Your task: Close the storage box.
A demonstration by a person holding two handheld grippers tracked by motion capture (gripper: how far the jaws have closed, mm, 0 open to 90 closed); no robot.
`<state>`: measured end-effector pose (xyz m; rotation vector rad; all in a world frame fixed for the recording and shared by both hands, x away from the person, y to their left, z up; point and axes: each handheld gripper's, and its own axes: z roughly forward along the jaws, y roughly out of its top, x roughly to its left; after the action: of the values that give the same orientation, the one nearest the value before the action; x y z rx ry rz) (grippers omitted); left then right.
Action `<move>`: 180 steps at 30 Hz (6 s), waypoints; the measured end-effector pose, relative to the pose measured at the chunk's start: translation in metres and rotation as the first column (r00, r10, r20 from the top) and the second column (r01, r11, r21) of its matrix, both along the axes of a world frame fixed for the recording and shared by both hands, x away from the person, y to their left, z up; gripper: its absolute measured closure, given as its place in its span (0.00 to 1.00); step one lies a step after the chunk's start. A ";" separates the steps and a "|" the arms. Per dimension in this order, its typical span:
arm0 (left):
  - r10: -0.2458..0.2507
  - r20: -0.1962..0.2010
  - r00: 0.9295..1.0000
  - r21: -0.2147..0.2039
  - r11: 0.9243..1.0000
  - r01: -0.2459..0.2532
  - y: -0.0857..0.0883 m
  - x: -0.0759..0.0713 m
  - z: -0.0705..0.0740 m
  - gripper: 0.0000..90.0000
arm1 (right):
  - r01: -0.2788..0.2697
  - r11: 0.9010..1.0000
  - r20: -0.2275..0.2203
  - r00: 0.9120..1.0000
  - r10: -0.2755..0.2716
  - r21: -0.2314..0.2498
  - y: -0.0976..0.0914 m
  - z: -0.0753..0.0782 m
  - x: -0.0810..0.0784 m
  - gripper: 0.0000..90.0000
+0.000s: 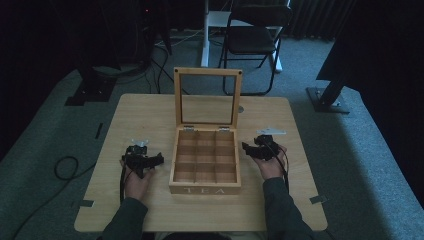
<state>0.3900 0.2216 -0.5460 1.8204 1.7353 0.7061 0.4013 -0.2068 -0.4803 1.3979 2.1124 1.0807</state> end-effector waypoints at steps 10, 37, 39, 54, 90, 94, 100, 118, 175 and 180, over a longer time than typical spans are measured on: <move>0.000 0.001 1.000 -0.001 1.000 0.000 0.000 0.000 0.000 0.02 | -0.031 1.000 0.029 0.999 0.031 -0.002 0.007 0.017 0.012 0.44; 0.002 0.003 1.000 -0.002 1.000 -0.002 0.000 0.000 0.000 0.02 | -0.062 0.996 0.067 0.996 0.058 0.065 0.021 0.047 0.054 0.53; 0.001 0.003 1.000 -0.002 1.000 -0.001 0.000 0.000 0.000 0.02 | -0.068 0.996 0.072 0.995 0.063 0.060 0.023 0.049 0.057 0.52; 0.000 0.001 1.000 0.000 1.000 0.000 0.000 0.000 0.000 0.02 | -0.065 0.996 0.073 0.995 0.060 0.058 0.032 0.056 0.080 0.46; 0.006 0.001 1.000 0.000 1.000 -0.006 -0.001 0.000 0.000 0.02 | -0.109 0.990 0.116 0.988 0.098 0.089 0.042 0.076 0.120 0.50; 0.008 0.001 1.000 -0.001 1.000 -0.008 -0.001 0.000 0.000 0.02 | -0.126 0.988 0.122 0.986 0.115 0.090 0.044 0.076 0.118 0.51; 0.009 0.001 1.000 -0.001 1.000 -0.009 -0.001 0.000 0.000 0.02 | -0.130 0.987 0.142 0.983 0.116 0.093 0.042 0.075 0.113 0.56; 0.010 0.001 1.000 0.001 1.000 -0.010 -0.001 -0.001 0.000 0.02 | -0.158 0.984 0.227 0.964 0.136 0.080 0.038 0.077 0.078 0.61; 0.017 0.002 1.000 -0.004 1.000 -0.017 -0.002 -0.001 0.000 0.02 | -0.142 0.990 0.218 0.966 0.138 0.003 0.034 0.109 0.014 0.68; 0.017 0.003 1.000 -0.004 1.000 -0.017 -0.002 -0.001 0.000 0.02 | -0.145 0.989 0.225 0.964 0.139 0.010 0.033 0.111 0.007 0.67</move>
<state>0.3893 0.2197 -0.5461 1.8031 1.7513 0.7116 0.4084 -0.1736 -0.3689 1.0910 2.0645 1.2619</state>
